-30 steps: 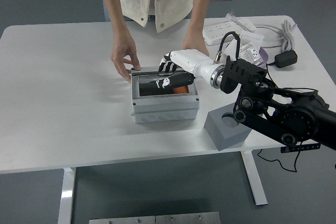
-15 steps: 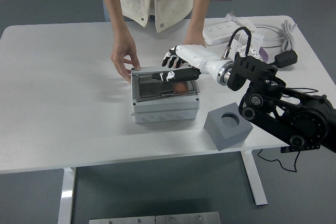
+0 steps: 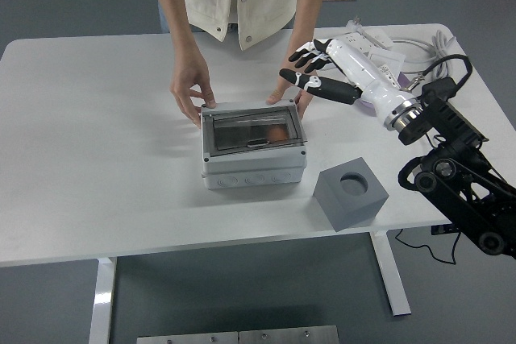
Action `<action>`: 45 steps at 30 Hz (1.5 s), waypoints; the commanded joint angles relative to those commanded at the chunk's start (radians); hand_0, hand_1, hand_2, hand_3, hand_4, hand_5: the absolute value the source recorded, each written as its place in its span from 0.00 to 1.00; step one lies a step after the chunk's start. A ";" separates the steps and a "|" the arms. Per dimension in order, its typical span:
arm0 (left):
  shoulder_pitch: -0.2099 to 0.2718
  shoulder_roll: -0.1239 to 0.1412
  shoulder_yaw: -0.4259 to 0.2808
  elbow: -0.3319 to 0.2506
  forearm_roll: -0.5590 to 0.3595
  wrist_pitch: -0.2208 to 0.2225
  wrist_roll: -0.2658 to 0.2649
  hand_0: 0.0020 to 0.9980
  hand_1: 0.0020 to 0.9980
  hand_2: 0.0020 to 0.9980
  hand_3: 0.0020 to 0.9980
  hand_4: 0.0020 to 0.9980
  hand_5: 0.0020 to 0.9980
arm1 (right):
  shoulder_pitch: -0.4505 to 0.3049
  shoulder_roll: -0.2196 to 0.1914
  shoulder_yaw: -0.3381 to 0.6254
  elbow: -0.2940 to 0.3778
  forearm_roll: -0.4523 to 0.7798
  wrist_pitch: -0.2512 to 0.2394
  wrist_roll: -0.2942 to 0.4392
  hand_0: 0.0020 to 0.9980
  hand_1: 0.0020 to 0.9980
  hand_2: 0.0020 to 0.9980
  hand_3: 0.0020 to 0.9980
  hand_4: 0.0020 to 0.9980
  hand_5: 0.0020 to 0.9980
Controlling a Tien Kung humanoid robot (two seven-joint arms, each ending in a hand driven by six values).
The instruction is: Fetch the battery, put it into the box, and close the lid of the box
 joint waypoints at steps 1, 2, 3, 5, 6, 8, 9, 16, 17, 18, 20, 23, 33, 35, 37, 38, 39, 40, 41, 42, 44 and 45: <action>0.000 -0.001 0.000 0.000 -0.001 0.000 -0.001 0.60 0.76 0.61 0.48 0.04 0.00 | -0.023 -0.001 0.022 0.004 0.025 -0.021 0.027 0.61 0.55 0.61 0.65 0.96 0.90; 0.001 -0.001 0.001 0.000 -0.001 0.000 -0.001 0.60 0.76 0.61 0.48 0.04 0.00 | -0.042 -0.002 0.039 0.007 0.047 -0.038 0.050 0.61 0.55 0.61 0.65 0.96 0.90; 0.002 -0.002 0.000 0.000 -0.001 0.001 -0.001 0.60 0.76 0.61 0.48 0.04 0.00 | -0.064 -0.003 0.058 0.011 0.071 -0.059 0.075 0.63 0.55 0.61 0.64 0.96 0.91; 0.005 -0.004 -0.007 0.000 0.005 0.001 -0.001 0.60 0.76 0.61 0.48 0.04 0.00 | -0.106 -0.007 0.080 0.018 0.121 -0.095 0.126 0.63 0.55 0.61 0.64 0.96 0.91; 0.006 -0.005 -0.012 0.000 0.010 0.001 0.000 0.60 0.76 0.61 0.48 0.04 0.00 | -0.130 -0.008 0.089 0.022 0.149 -0.116 0.154 0.63 0.55 0.61 0.64 0.96 0.91; 0.009 -0.005 -0.025 0.000 0.023 0.000 0.001 0.60 0.76 0.61 0.48 0.04 0.00 | -0.182 -0.006 0.109 0.030 0.208 -0.160 0.212 0.63 0.55 0.61 0.64 0.96 0.91; 0.010 -0.005 -0.029 0.000 0.027 0.000 0.002 0.60 0.76 0.61 0.48 0.04 0.00 | -0.201 -0.005 0.115 0.032 0.230 -0.175 0.233 0.62 0.55 0.59 0.63 0.96 0.87; 0.010 0.001 -0.033 0.000 0.033 0.000 -0.001 0.60 0.76 0.61 0.48 0.04 0.00 | -0.326 0.008 0.151 0.017 0.374 -0.218 0.355 0.54 0.46 0.52 0.56 0.87 0.71; 0.009 0.001 -0.032 0.000 0.032 0.000 -0.002 0.60 0.76 0.61 0.48 0.04 0.00 | -0.334 0.009 0.155 0.014 0.387 -0.218 0.361 0.54 0.46 0.52 0.56 0.87 0.71; 0.008 0.003 -0.026 0.000 0.027 0.000 -0.003 0.60 0.76 0.61 0.48 0.04 0.00 | -0.346 0.011 0.164 0.007 0.411 -0.213 0.370 0.54 0.46 0.52 0.56 0.87 0.71; 0.006 0.004 -0.018 0.000 0.019 0.000 -0.006 0.60 0.76 0.61 0.48 0.04 0.00 | -0.358 0.013 0.180 -0.001 0.448 -0.203 0.379 0.54 0.46 0.52 0.56 0.87 0.71; 0.006 0.004 -0.012 0.000 0.012 0.001 -0.007 0.60 0.76 0.61 0.48 0.04 0.00 | -0.372 0.014 0.204 -0.007 0.495 -0.183 0.386 0.54 0.43 0.48 0.55 0.85 0.68; 0.007 -0.001 -0.006 0.000 -0.002 0.002 -0.008 0.60 0.76 0.61 0.48 0.05 0.00 | -0.424 0.019 0.267 0.013 0.578 -0.137 0.387 0.54 0.42 0.48 0.54 0.84 0.67; 0.006 0.000 -0.004 0.000 -0.004 0.002 -0.008 0.60 0.76 0.61 0.48 0.05 0.00 | -0.432 0.019 0.271 0.019 0.581 -0.133 0.385 0.54 0.42 0.48 0.54 0.84 0.67; 0.005 0.001 0.000 0.000 -0.009 0.002 -0.009 0.60 0.76 0.61 0.48 0.05 0.00 | -0.437 0.020 0.274 0.021 0.584 -0.130 0.383 0.54 0.42 0.48 0.54 0.84 0.67; 0.004 0.002 0.003 0.000 -0.013 0.002 -0.009 0.60 0.76 0.61 0.48 0.05 0.00 | -0.440 0.021 0.276 0.022 0.585 -0.129 0.383 0.54 0.42 0.48 0.54 0.84 0.67; 0.003 0.002 0.006 0.000 -0.016 0.002 -0.010 0.60 0.76 0.61 0.48 0.05 0.00 | -0.442 0.022 0.278 0.023 0.585 -0.128 0.383 0.54 0.43 0.48 0.56 0.85 0.67; 0.002 0.003 0.011 0.000 -0.020 0.002 -0.010 0.60 0.76 0.61 0.48 0.05 0.00 | -0.444 0.024 0.281 0.023 0.586 -0.126 0.382 0.54 0.43 0.48 0.56 0.85 0.67; 0.001 0.004 0.015 0.000 -0.024 0.002 -0.011 0.60 0.76 0.61 0.48 0.05 0.00 | -0.446 0.025 0.283 0.024 0.587 -0.124 0.382 0.54 0.43 0.48 0.56 0.85 0.67; 0.000 0.005 0.017 0.000 -0.027 0.003 -0.011 0.60 0.76 0.61 0.48 0.05 0.00 | -0.448 0.026 0.285 0.026 0.587 -0.123 0.381 0.54 0.43 0.48 0.56 0.85 0.67; -0.001 0.006 0.020 0.000 -0.030 0.003 -0.012 0.60 0.76 0.61 0.48 0.05 0.00 | -0.450 0.026 0.286 0.027 0.587 -0.120 0.379 0.54 0.43 0.48 0.56 0.85 0.67; -0.001 0.006 0.020 0.000 -0.030 0.003 -0.012 0.60 0.76 0.60 0.48 0.05 0.00 | -0.450 0.026 0.286 0.028 0.586 -0.119 0.378 0.55 0.43 0.49 0.56 0.84 0.66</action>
